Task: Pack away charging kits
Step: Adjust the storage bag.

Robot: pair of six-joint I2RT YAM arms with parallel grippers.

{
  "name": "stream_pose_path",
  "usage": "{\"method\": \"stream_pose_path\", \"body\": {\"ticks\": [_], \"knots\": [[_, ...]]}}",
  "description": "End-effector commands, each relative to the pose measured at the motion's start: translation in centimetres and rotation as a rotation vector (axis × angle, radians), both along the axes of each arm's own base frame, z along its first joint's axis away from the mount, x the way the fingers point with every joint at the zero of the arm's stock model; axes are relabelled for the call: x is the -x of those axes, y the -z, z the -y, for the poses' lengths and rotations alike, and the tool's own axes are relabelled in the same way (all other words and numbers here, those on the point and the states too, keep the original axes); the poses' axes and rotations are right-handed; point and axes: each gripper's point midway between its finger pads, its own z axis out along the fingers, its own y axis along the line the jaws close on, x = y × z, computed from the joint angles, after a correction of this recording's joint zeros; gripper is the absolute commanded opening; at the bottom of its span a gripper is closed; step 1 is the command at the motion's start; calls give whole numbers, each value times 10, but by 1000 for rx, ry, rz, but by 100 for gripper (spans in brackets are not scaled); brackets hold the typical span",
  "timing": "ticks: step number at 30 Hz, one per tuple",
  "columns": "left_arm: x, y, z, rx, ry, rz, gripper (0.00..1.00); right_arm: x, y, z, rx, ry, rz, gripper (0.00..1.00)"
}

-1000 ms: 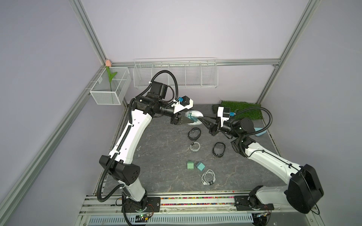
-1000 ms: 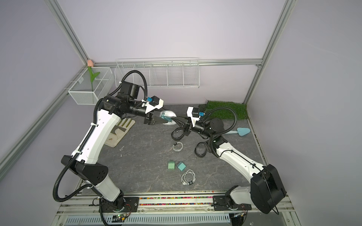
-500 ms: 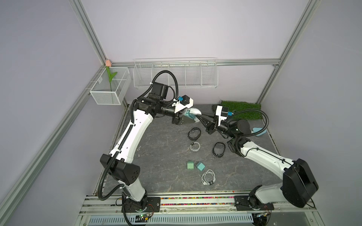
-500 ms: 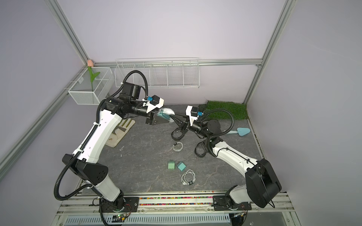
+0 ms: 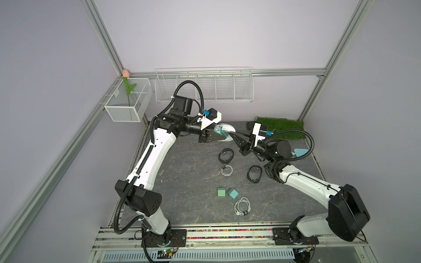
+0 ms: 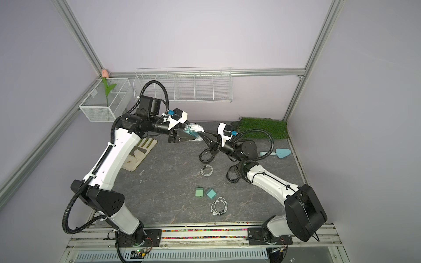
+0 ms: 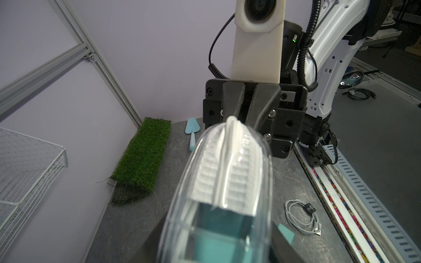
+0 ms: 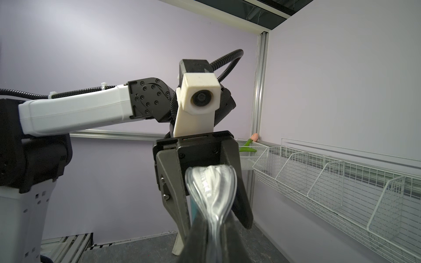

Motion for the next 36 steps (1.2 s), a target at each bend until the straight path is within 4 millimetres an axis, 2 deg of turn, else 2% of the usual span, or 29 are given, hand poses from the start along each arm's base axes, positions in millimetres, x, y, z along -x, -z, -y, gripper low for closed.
{"method": "stream_pose_path", "body": {"ticks": [1, 2, 4, 6, 8, 9, 10, 13, 14, 18, 20, 23, 25, 26, 30, 36], "knots": [[15, -11, -3, 36, 40, 8, 48, -5, -8, -1, -32, 15, 11, 10], [16, -11, -3, 37, 45, 9, 42, -6, -7, -2, -24, 14, 10, 19], [18, -10, -4, 35, 50, 14, 26, -6, -4, -3, -4, 18, 11, 45], [16, -7, -4, 24, 44, 12, 19, -7, -2, 4, 17, 60, 19, 67], [14, -3, -5, 12, 35, 8, 18, -8, -4, 19, 23, 126, 34, 78], [13, -2, -5, 8, 34, 2, 18, -10, 9, 27, 53, 159, 15, 80], [12, -1, -7, 7, 34, 0, 17, -11, 11, 34, 72, 186, 15, 80], [14, -1, -11, 6, 49, -11, 2, -7, 25, 49, 201, 261, 31, 80], [16, -2, -12, 5, 60, -10, 0, -5, 31, 53, 264, 291, 43, 80], [28, -3, -15, -9, 118, -21, 0, 5, 44, 61, 409, 338, 82, 74], [34, -5, -17, -6, 151, -24, 0, 13, 42, 62, 423, 338, 104, 63], [39, -11, -17, 6, 183, -38, 0, 25, 39, 50, 449, 302, 132, 42], [40, -15, -17, 12, 188, -48, 0, 28, 50, 38, 491, 282, 132, 34], [41, -17, -17, 15, 191, -49, 0, 29, 42, 31, 494, 291, 157, 33], [41, -25, -17, 25, 171, -69, 0, 20, 43, 11, 512, 384, 204, 32], [17, -31, -10, 41, 52, -92, 0, 5, 22, 4, 415, 529, 223, 37]]}}
